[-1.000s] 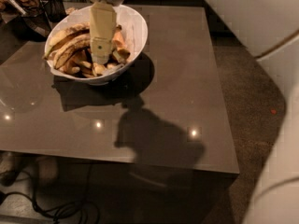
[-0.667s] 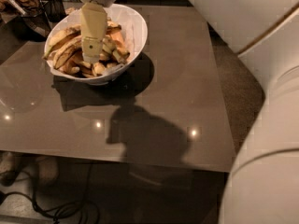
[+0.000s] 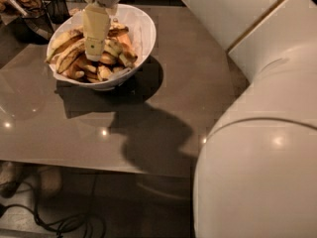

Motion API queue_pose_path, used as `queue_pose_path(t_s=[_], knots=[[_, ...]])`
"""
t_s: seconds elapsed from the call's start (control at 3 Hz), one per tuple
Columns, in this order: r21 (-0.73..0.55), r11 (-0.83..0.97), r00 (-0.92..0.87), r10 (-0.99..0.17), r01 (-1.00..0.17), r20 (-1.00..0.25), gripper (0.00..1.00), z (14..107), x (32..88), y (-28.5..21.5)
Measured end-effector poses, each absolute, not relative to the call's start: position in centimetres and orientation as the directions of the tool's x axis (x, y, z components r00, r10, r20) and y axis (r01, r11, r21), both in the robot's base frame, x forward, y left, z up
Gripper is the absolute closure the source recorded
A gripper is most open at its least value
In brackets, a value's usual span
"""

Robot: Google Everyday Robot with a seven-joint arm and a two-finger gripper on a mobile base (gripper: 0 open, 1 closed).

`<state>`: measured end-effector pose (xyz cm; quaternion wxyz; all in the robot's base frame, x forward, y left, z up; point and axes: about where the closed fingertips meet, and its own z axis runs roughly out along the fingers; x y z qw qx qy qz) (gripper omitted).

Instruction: Pick banana from white bowl

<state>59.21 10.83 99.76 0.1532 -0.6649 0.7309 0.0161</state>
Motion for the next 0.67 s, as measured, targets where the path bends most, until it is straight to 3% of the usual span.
queue_pose_path(t_s=[0.67], knots=[[-0.164,0.159,-0.121,-0.967,-0.974,-0.223,0.23,98.34,60.74,11.51]])
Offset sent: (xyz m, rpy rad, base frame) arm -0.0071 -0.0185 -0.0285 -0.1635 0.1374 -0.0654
